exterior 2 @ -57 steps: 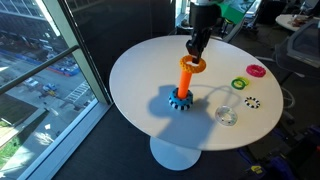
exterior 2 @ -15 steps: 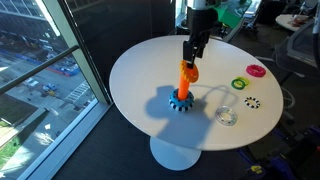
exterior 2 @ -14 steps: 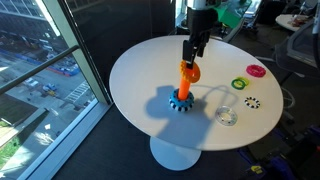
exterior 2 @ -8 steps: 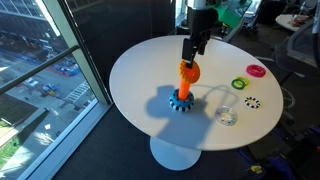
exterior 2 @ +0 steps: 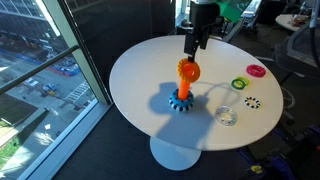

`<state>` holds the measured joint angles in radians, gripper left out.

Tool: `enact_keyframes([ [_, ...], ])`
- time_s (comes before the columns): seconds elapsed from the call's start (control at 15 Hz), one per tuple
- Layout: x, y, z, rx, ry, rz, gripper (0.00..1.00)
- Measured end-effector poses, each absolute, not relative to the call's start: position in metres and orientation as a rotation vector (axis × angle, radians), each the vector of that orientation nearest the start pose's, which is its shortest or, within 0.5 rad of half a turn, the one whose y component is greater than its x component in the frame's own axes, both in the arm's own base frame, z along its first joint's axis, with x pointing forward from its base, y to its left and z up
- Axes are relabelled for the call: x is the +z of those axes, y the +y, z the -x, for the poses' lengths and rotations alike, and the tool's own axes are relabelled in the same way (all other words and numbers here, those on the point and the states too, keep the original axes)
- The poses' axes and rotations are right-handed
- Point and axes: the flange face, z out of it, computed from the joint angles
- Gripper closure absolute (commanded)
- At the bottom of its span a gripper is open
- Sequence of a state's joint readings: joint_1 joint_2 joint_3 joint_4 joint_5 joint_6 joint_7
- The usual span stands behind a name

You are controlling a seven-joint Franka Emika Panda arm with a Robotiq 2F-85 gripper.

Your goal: Put the orange ring on the stack

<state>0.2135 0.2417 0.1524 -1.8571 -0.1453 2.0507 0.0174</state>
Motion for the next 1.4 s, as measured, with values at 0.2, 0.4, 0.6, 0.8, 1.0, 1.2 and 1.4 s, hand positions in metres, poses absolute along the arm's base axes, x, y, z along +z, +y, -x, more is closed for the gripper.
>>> enact_keyframes([
  [0.2, 0.3908, 0.2020, -0.5802, 0.005, -0.684, 3.193, 0.00],
  [0.4, 0.3922, 0.2010, -0.5826, -0.026, -0.696, 3.201, 0.00],
  [0.6, 0.3923, 0.2018, -0.5834, -0.040, -0.698, 3.198, 0.00],
  [0.8, 0.3925, 0.2024, -0.5840, -0.050, -0.699, 3.196, 0.00],
  [1.0, 0.3941, 0.2032, -0.5853, -0.072, -0.699, 3.192, 0.00],
  [1.2, 0.3945, 0.2038, -0.5854, -0.077, -0.696, 3.188, 0.00],
  [1.4, 0.3964, 0.2058, -0.5843, -0.077, -0.680, 3.175, 0.00],
])
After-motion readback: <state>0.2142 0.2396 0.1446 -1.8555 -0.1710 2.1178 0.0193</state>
